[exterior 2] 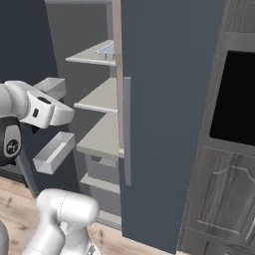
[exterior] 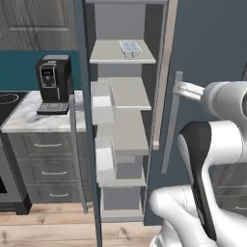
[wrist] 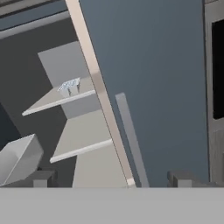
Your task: The ice cube tray has been filled with water. Take the tray and place it in the freezer to make ice. Close the freezer door after placing the tray.
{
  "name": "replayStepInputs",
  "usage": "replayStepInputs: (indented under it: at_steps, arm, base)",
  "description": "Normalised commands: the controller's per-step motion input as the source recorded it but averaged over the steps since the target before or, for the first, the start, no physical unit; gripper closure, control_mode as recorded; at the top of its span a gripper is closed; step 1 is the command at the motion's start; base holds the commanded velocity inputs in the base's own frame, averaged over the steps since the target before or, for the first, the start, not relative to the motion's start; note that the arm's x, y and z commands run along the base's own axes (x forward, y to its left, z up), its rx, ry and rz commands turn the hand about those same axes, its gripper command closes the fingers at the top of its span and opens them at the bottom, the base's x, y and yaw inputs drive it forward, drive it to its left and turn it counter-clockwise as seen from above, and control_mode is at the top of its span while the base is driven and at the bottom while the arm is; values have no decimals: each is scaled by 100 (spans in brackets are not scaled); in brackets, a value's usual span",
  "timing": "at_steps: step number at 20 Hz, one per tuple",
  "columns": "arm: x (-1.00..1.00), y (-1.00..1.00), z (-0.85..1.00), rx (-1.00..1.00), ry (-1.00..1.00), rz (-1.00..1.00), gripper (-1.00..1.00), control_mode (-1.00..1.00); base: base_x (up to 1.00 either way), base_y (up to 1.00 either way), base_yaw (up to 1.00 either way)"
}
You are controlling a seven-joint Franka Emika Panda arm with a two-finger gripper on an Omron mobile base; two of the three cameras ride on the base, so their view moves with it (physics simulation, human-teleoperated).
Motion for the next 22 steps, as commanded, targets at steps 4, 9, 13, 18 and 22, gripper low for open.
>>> replayStepInputs:
  at_steps: [4, 9, 13, 18, 22]
  arm:
    - [0, 0, 0, 0, 0, 0, -100, 100]
    - [0, 0, 0, 0, 0, 0, -100, 100]
    - [0, 0, 0, 0, 0, 0, -100, 100]
    - [0, 0, 0, 0, 0, 0, -100, 100]
    - [-37, 11, 0, 0, -2, -9, -100, -100]
  base:
    - [-63, 7, -10]
    - [1, 66, -2]
    - [4, 86, 0]
    - [-27, 48, -4]
    - [-10, 4, -3]
